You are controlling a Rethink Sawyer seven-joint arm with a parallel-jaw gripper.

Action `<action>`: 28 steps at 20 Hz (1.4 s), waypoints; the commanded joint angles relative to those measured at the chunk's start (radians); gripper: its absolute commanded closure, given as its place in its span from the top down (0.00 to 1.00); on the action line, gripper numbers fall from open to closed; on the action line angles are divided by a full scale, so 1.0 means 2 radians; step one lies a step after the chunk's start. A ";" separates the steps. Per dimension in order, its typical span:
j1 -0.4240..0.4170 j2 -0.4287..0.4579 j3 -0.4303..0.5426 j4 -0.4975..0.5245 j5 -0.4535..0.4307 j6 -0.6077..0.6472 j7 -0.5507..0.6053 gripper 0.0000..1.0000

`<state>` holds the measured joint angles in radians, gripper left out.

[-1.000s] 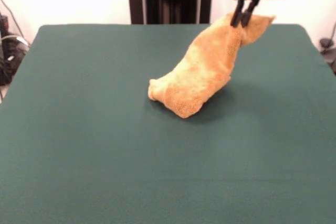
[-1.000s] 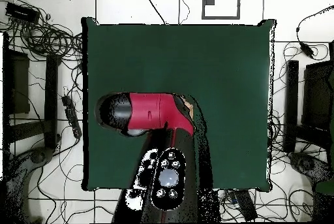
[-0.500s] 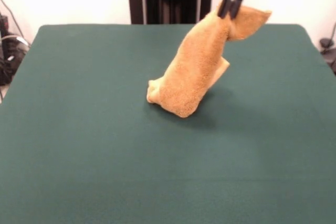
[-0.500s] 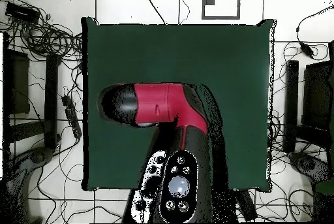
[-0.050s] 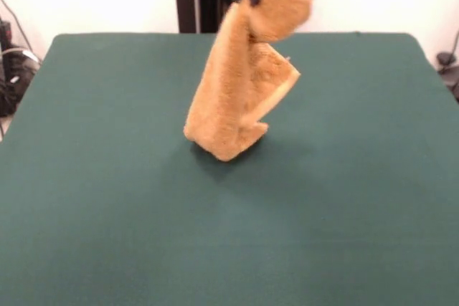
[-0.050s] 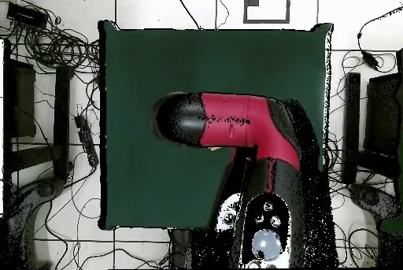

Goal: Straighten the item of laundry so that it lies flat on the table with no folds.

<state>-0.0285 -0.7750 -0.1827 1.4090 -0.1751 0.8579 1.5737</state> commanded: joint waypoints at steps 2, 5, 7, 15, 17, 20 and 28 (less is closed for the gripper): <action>-0.050 -0.004 0.052 -0.037 -0.020 -0.006 -0.046 0.00; -0.078 -0.004 0.066 -0.042 -0.022 -0.009 -0.069 0.00; -0.094 -0.006 0.076 -0.045 -0.022 -0.006 -0.083 0.00; -0.164 -0.063 0.131 -0.036 -0.002 0.057 -0.158 0.00; -0.175 -0.077 0.144 -0.039 0.001 0.085 -0.169 0.00; -0.189 -0.100 0.162 -0.039 0.008 0.115 -0.182 0.00; -0.228 -0.166 0.201 0.020 0.039 0.103 -0.225 0.00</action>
<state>-0.4768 -1.0195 0.0288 1.3232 -0.1676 0.9828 1.4959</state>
